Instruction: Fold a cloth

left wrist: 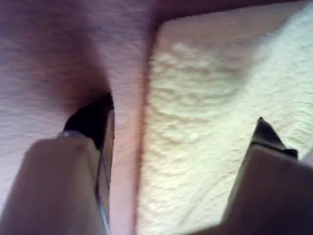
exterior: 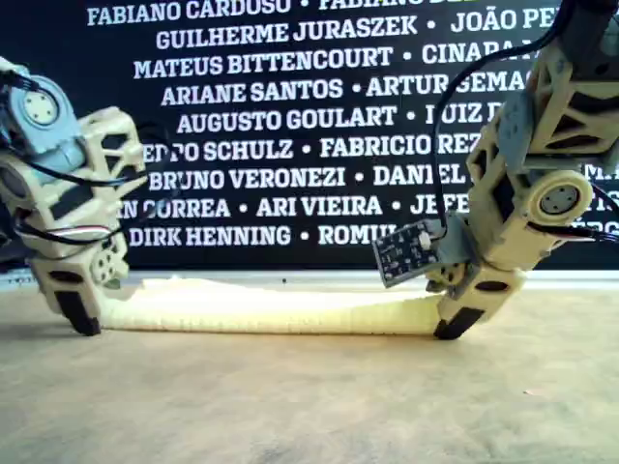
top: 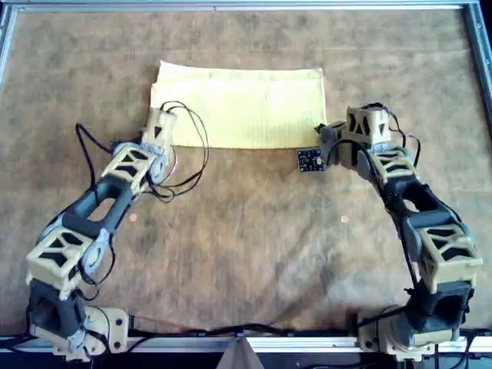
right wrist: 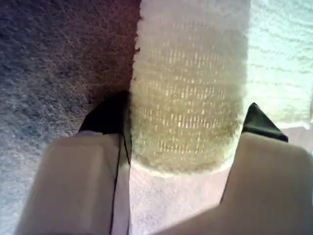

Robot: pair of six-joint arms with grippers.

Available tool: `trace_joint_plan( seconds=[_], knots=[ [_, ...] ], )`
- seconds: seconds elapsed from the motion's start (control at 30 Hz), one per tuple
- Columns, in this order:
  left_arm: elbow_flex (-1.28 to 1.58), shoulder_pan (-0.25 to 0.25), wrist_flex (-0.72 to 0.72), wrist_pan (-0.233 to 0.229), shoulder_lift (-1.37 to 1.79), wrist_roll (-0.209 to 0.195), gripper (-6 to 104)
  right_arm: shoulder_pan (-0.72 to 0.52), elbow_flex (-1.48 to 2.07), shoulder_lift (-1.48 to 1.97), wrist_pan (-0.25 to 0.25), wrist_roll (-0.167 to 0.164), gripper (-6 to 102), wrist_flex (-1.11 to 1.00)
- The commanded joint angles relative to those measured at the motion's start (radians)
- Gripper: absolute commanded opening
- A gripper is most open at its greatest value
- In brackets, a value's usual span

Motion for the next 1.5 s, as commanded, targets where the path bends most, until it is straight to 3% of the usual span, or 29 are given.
trace_joint_plan(
  seconds=[0.0, 0.3, 0.67, 0.8, 0.93, 1.07, 1.23, 1.37, 1.47],
  knots=[
    [-0.126, 0.02, -0.02, -0.005, -0.038, 0.005, 97, 0.008, -0.074, 0.025, 0.005, -0.002, 92, -0.052],
    [-0.25, 0.021, -0.02, -0.005, -0.143, 0.005, 96, 0.008, -0.075, 0.023, 0.005, -0.014, 91, -0.054],
    [-0.273, 0.086, -0.018, -0.005, -0.156, 0.005, 96, 0.008, -0.218, -0.072, 0.005, -0.012, 91, -0.032],
    [-0.262, 0.087, -0.014, -0.005, -0.156, 0.026, 96, 0.008, -0.219, -0.072, 0.005, -0.012, 80, -0.032],
    [-0.255, 0.08, -0.011, -0.005, -0.156, 0.103, 92, 0.008, -0.224, -0.072, 0.005, -0.012, 60, -0.032],
    [-0.255, 0.081, -0.012, -0.005, -0.153, 0.127, 73, 0.006, -0.232, -0.072, -0.006, -0.012, 36, -0.032],
    [-0.273, 0.087, -0.02, 0.011, -0.141, 0.127, 30, 0.006, -0.233, -0.069, -0.012, 0.003, 11, -0.034],
    [-0.305, 0.089, -0.021, 0.012, -0.153, 0.124, -3, 0.006, -0.233, -0.058, -0.012, 0.003, -1, -0.034],
    [-0.299, 0.089, -0.02, 0.012, -0.146, 0.114, -1, 0.006, -0.218, -0.049, -0.012, 0.003, -2, -0.034]
  ],
)
